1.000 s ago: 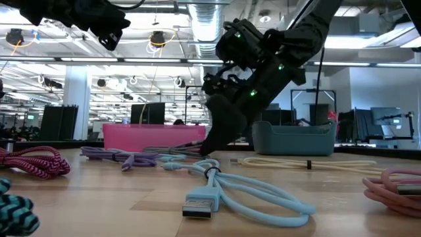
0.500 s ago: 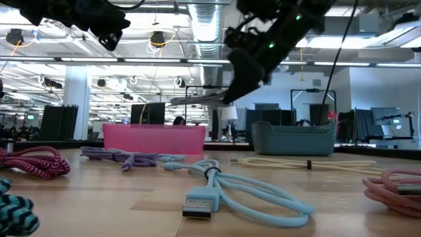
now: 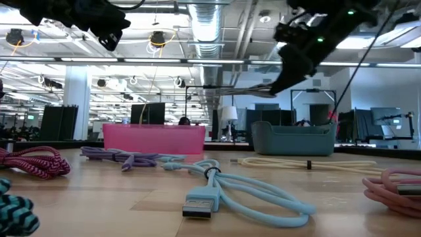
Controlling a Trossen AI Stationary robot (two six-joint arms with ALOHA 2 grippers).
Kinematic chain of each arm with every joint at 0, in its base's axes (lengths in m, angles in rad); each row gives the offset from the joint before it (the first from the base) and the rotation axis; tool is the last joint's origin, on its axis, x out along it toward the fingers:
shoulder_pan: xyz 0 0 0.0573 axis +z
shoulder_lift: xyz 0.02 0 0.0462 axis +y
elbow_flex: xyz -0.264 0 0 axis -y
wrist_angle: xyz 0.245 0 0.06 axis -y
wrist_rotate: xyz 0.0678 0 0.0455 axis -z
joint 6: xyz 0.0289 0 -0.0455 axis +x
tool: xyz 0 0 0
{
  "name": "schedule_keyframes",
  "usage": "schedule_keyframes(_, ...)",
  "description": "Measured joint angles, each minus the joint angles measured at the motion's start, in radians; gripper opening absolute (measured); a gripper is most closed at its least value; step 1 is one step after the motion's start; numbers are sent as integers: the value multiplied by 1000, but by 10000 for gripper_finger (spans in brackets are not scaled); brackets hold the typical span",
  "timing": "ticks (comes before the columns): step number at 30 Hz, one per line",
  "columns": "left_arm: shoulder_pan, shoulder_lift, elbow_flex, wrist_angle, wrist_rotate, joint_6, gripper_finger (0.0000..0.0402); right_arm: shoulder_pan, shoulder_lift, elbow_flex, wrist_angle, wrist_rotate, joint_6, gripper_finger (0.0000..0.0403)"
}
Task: Pick & Place USB Port
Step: Put the black and white charger cable into the green bin
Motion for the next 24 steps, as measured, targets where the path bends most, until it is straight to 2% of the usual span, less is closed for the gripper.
schedule_keyframes(10, 0, 0, 0, 0, 0, 0, 87, -54, -212, -134, -156, 26, 90, 9)
schedule_keyframes(15, 0, 0, 0, 0, 0, 0, 87, -89, -224, -138, -295, 21, 136, 9)
schedule_keyframes(24, 0, 0, 0, 1, -1, 0, 87, -159, -215, -138, -389, 13, 138, 9)
